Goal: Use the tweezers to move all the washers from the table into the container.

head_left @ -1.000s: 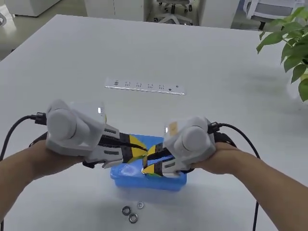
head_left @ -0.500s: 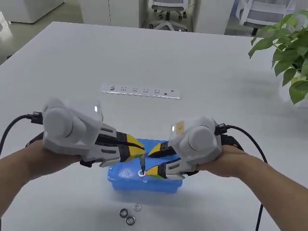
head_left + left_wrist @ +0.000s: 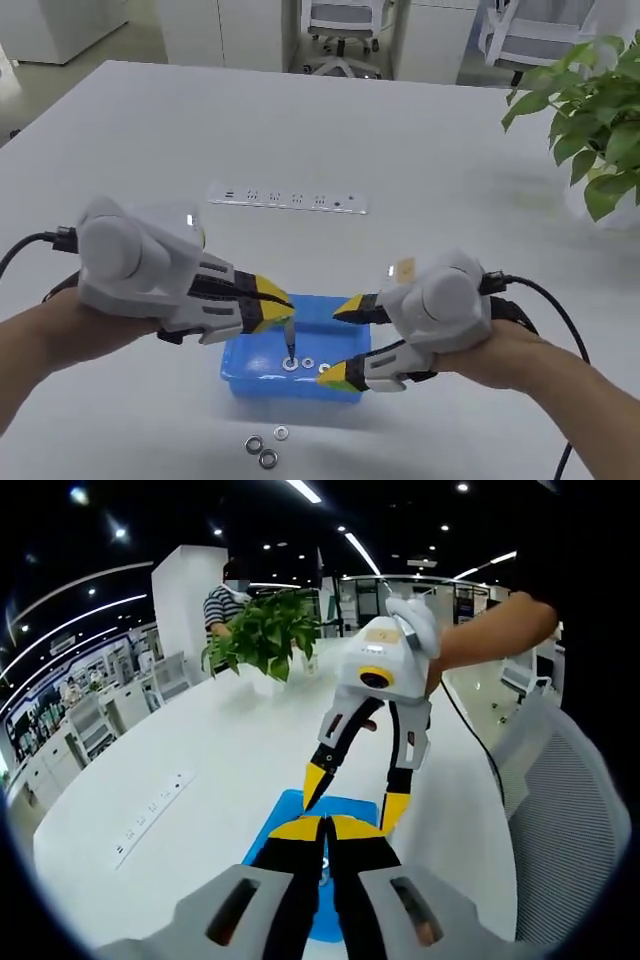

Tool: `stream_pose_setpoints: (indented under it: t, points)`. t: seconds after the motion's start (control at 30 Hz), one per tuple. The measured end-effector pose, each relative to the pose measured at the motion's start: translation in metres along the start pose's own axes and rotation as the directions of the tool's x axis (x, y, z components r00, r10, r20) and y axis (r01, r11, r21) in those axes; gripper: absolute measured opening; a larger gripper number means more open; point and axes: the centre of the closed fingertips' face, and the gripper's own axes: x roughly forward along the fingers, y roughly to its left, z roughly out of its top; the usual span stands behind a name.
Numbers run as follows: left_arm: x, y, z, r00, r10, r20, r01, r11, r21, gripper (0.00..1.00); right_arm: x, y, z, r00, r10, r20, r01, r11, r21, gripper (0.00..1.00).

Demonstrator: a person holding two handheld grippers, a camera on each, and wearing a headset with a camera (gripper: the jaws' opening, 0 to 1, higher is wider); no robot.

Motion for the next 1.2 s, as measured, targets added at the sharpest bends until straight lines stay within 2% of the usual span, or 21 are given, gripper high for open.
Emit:
stream_pose_setpoints:
  t: [0.63, 0.97, 1.2]
  points:
    - [-0.013, -0.015, 0.014, 1.0000, 0.003, -0.005, -0.003, 1.000, 0.011, 0.05, -0.026, 0.007, -0.008, 0.9939, -0.100, 0.047, 0.095, 0.991, 0.096, 0.82]
    - [-0.021, -0.026, 0.014, 1.0000, -0.003, -0.009, 0.003, 1.000, 0.005, 0.05, -0.029, 0.016, -0.011, 0.9923, -0.114, 0.047, 0.107, 0.986, 0.131, 1.00]
    - [-0.025, -0.034, 0.011, 0.9999, -0.011, -0.010, 0.010, 1.000, -0.001, 0.05, -0.029, 0.023, -0.015, 0.9935, -0.109, 0.032, 0.104, 0.985, 0.136, 1.00]
